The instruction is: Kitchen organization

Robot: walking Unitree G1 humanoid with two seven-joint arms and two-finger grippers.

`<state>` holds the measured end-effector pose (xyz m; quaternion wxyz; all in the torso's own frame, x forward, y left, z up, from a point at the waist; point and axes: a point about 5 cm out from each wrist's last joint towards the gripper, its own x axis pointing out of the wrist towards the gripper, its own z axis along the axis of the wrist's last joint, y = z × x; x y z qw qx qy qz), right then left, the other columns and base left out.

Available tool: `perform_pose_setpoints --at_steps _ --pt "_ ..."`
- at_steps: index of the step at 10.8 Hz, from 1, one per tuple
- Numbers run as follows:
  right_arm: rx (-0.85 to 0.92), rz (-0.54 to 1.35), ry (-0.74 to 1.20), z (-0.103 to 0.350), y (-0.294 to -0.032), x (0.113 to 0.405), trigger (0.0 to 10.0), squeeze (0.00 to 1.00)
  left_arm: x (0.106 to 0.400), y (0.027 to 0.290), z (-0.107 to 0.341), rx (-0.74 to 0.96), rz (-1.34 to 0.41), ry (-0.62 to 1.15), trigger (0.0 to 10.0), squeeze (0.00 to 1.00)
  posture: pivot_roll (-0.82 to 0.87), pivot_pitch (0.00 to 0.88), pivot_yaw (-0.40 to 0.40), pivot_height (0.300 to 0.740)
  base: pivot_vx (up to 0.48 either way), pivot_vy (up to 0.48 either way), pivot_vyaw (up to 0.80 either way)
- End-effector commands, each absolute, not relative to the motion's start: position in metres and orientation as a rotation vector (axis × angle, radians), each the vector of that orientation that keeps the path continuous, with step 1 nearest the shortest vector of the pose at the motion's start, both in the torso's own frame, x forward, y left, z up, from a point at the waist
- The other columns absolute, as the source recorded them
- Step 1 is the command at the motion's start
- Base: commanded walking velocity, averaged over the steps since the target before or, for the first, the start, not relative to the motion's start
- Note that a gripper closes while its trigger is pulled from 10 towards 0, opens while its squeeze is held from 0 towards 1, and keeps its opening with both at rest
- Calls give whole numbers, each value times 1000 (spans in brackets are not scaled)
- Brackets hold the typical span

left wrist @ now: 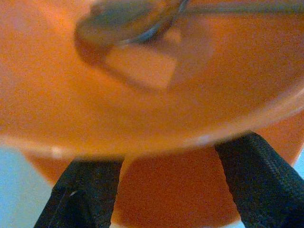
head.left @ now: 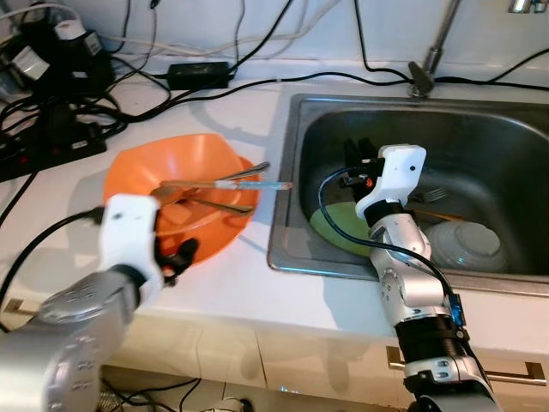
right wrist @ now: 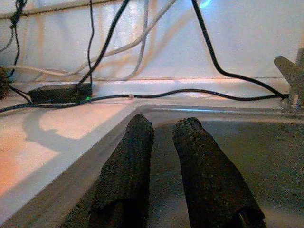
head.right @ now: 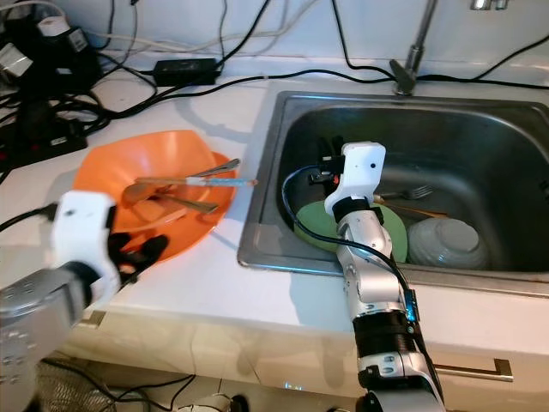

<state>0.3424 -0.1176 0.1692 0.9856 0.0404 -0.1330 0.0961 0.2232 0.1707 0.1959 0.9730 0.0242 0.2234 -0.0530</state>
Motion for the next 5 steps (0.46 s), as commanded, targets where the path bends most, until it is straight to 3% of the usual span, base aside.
perform_pose_setpoints --at_steps 1,5 --pt "109 189 -247 162 -117 342 10000 0 227 171 198 86 -87 410 10000 0 251 66 74 740 0 0 0" --pt "107 161 -253 161 -126 342 10000 0 227 175 211 122 -38 226 10000 0 244 72 74 740 0 0 0"
